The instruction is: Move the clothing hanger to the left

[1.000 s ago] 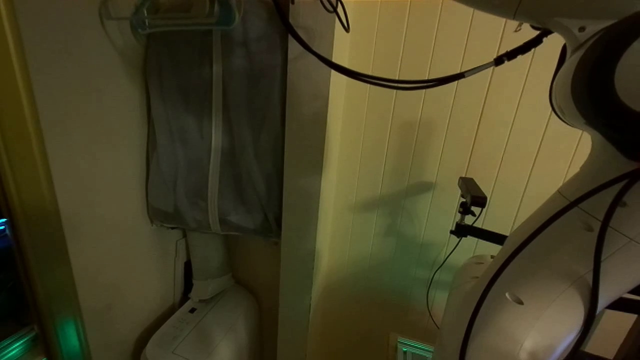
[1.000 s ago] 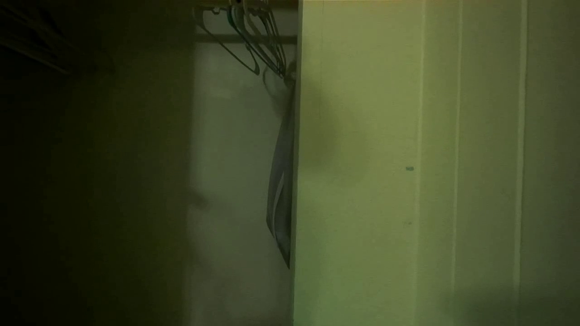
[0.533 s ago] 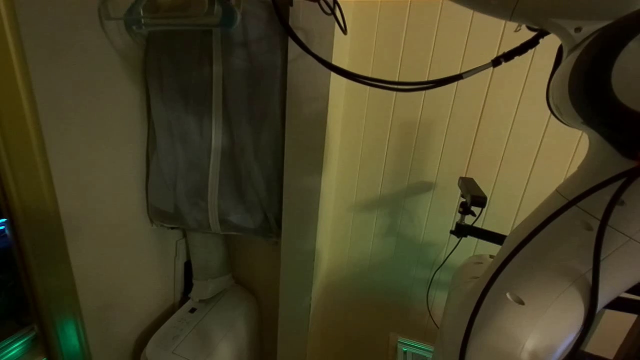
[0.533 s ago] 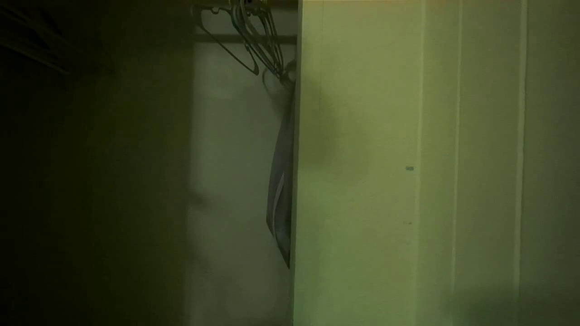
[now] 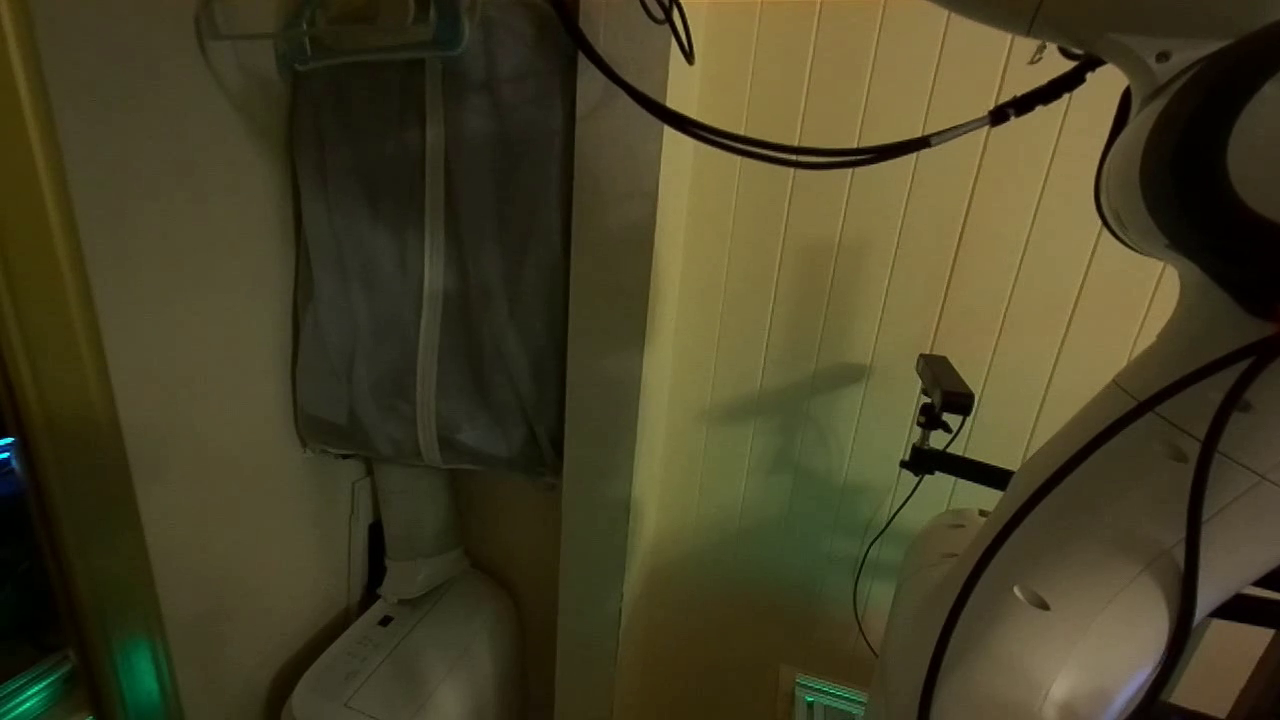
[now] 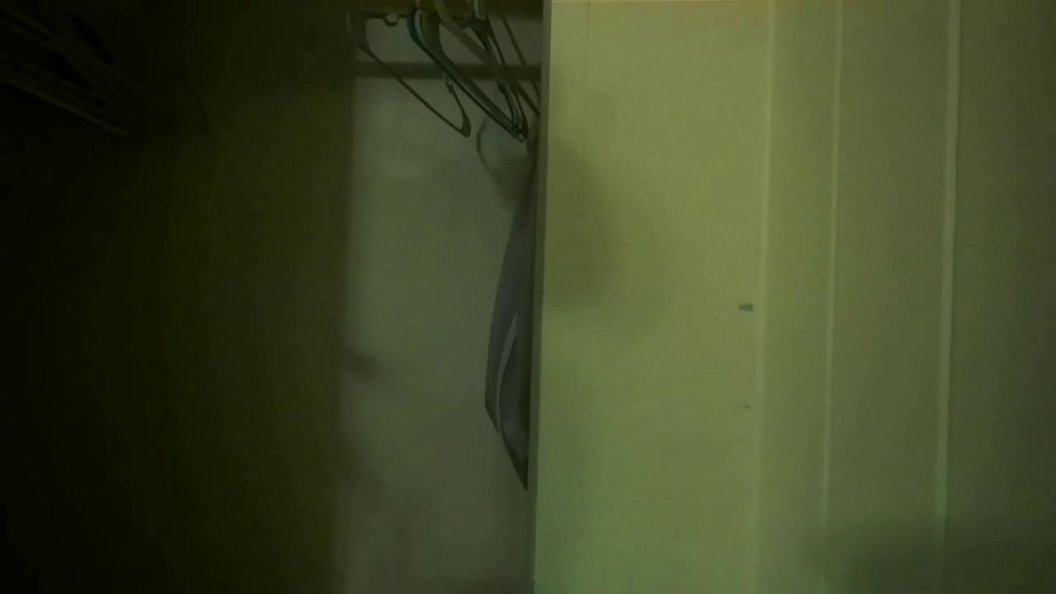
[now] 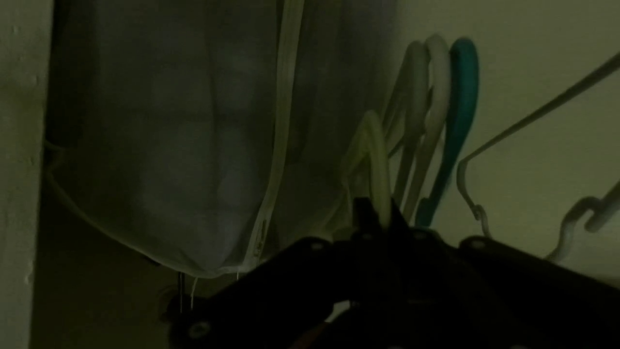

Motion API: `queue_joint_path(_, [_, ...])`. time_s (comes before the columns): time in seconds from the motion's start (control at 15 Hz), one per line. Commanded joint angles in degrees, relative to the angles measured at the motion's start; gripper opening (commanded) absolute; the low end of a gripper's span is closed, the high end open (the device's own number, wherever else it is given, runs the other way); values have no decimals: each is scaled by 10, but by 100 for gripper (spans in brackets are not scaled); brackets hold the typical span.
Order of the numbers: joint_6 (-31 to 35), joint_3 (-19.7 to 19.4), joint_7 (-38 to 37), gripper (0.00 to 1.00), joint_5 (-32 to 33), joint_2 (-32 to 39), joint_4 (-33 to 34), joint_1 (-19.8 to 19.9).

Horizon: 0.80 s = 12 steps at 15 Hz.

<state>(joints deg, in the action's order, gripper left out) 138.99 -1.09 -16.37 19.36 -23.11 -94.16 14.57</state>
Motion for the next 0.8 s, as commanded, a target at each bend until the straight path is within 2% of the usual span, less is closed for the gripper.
queue_joint_path(0.0, [-11,-8,-23,2,-45,-16,19,-8])
queue_joint_path(0.13, [-19,-5,-47,2,-46,-28,20,8])
queue_joint_path(0.27, [-57,-9,-49,2,-46,-53,10,14])
queue_joint_path(0.47, [-105,-20,-34,2,-42,-102,-14,17])
queue_joint_path(0.73, [-161,-37,1,2,-50,-154,-14,7])
